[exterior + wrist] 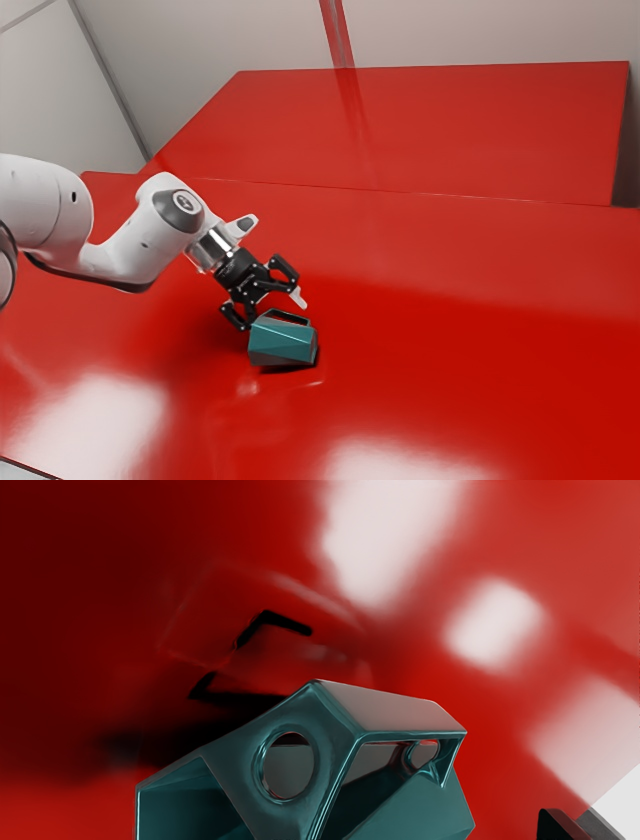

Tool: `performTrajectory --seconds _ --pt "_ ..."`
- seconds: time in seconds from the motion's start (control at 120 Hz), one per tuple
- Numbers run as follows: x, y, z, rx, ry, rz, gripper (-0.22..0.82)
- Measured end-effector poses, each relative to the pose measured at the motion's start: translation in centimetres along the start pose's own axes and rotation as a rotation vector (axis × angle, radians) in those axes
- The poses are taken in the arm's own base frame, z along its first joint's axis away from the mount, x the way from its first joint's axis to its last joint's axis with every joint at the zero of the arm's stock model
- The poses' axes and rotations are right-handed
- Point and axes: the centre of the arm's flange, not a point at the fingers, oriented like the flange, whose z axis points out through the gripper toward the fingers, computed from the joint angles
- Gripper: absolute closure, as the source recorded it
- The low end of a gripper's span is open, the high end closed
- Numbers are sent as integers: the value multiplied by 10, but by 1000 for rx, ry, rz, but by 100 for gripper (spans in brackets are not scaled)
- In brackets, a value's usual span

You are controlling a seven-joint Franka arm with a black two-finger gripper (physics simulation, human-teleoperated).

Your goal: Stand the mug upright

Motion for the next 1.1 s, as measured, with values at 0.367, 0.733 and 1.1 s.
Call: performTrajectory --seconds 0.367,0.733,1.1 --pt "-2 27 -7 -1 31 44 70" --pt "-46 77 -38 73 116 166 77" --pt "-86 97 -73 437 307 350 78"
